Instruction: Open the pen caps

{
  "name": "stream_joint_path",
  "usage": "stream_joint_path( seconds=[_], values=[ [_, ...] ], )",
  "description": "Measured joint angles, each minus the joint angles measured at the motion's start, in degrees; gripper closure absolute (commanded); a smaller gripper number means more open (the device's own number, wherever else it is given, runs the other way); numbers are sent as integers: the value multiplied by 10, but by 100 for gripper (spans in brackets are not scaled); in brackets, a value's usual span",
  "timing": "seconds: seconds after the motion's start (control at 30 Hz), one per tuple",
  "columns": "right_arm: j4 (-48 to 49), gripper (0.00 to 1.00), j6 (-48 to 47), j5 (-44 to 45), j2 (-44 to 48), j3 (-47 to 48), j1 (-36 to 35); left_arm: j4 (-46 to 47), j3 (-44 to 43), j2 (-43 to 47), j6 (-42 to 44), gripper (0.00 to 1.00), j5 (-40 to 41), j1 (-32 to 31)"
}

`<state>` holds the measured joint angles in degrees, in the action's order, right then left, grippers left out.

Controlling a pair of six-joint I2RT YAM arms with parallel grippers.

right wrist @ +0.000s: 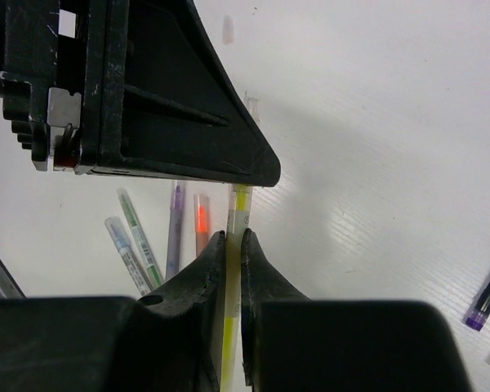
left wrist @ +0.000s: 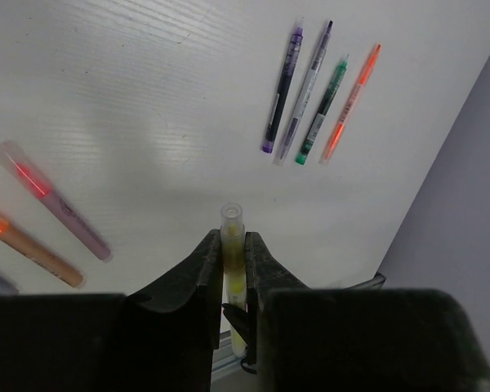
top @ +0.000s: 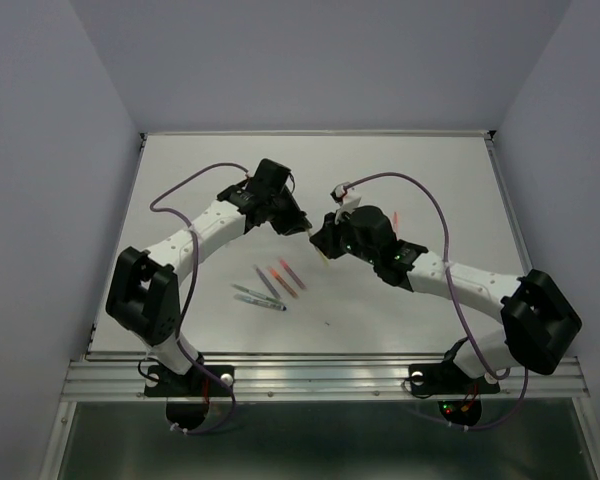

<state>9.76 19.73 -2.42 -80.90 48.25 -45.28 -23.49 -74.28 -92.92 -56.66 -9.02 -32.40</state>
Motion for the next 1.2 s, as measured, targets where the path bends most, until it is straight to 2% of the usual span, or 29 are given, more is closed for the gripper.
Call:
stream_joint_path(
  seconds=[0.2, 0.27, 0.5, 0.63, 0.67, 0.77, 0.8, 0.97, 1.07, 1.1, 1.13, 1.2],
  values=[
    [5, 99, -1, 3, 2, 8, 0, 9, 3, 12, 5, 100, -5, 5],
    [-3, 96, -5, 9, 0, 18, 0, 18, 5, 14, 8, 100, -7, 5],
    [-56, 65, -31, 53, -36, 86, -2, 73, 5, 14, 27, 100, 23, 5],
    [-85, 60, -42, 81, -44, 102, -12, 115, 5, 14, 34, 100, 55, 6],
    [-89, 62, -46, 85, -46, 103, -14, 123, 5, 14, 36, 100, 61, 6],
    [-106, 82, -52, 99, -51, 106, -17, 135, 5, 14, 41, 100, 72, 6],
    [-109, 86, -54, 103, -53, 107, -17, 137, 5, 15, 43, 100, 76, 6],
    [-116, 99, -61, 112, -54, 113, -17, 140, 5, 19, 47, 100, 80, 6],
    [-117, 99, -62, 113, -54, 115, -17, 142, 5, 21, 50, 99, 81, 6],
    [-117, 99, -63, 113, -54, 115, -17, 142, 5, 22, 50, 90, 81, 6],
    [-117, 99, -63, 113, -54, 116, -17, 142, 5, 23, 52, 66, 82, 6],
    [-116, 99, -63, 111, -54, 116, -17, 143, 5, 24, 54, 55, 83, 6]
  ],
)
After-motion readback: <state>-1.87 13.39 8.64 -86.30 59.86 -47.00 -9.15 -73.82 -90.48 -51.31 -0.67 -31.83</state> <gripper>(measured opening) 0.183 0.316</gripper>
